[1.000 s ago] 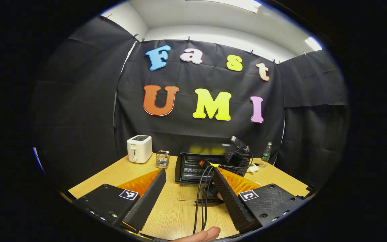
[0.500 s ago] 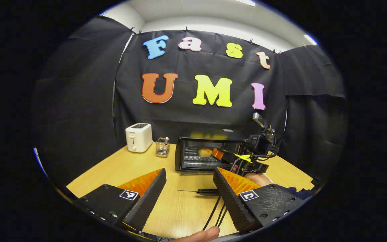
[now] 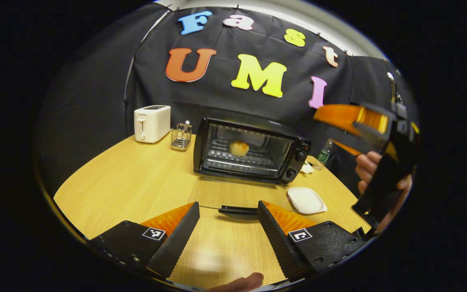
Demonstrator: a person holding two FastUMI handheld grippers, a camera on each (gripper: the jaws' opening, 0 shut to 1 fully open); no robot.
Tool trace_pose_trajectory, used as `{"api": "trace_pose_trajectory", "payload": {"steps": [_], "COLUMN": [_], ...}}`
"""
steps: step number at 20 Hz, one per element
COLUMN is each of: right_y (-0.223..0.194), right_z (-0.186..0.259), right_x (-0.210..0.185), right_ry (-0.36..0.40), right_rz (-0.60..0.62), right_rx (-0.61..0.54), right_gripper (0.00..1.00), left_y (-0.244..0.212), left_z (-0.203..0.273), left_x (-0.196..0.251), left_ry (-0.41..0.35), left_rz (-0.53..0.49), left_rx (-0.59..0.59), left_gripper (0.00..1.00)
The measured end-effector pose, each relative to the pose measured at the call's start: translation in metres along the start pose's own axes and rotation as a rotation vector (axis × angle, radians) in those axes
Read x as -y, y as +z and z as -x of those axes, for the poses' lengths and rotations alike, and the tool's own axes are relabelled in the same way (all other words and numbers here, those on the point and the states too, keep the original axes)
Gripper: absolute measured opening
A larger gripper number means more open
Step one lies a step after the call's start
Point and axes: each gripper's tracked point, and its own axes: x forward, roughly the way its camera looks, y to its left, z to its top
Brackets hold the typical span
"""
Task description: Open the electric oven with the left hand, put the food in, and close the electric oven.
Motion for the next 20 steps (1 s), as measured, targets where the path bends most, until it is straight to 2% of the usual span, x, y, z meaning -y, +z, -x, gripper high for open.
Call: {"api": "trace_pose_trajectory", "payload": {"steps": [4, 7, 10, 16, 20], "right_y": [0.049, 0.071, 0.087, 0.095, 0.098], "right_z": [0.06, 0.106, 0.144, 0.202, 0.222], "right_x": [0.002, 0.005, 0.015, 0.033, 0.044], "right_ry": [-0.029, -0.066, -0.119, -0.181, -0.206], "right_rz": [0.098, 0.135, 0.177, 0.235, 0.237], "right_rx": [0.078, 0.117, 0.142, 0.171, 0.203], "right_gripper": [0.95, 0.94, 0.94, 0.94, 0.94], "left_y": [-0.034, -0.056, -0.066, -0.085, -0.09], "left_z": [-0.032, -0.051, -0.061, -0.08, -0.089], "left_x": [0.011, 0.019, 0.029, 0.038, 0.036], "left_ry": [0.006, 0.015, 0.02, 0.029, 0.029], "left_rz": [-0.028, -0.039, -0.063, -0.119, -0.127], "left_rx": [-0.096, -0.168, -0.187, -0.239, -0.263], "left_gripper": [0.94, 0.95, 0.95, 0.94, 0.95]}}
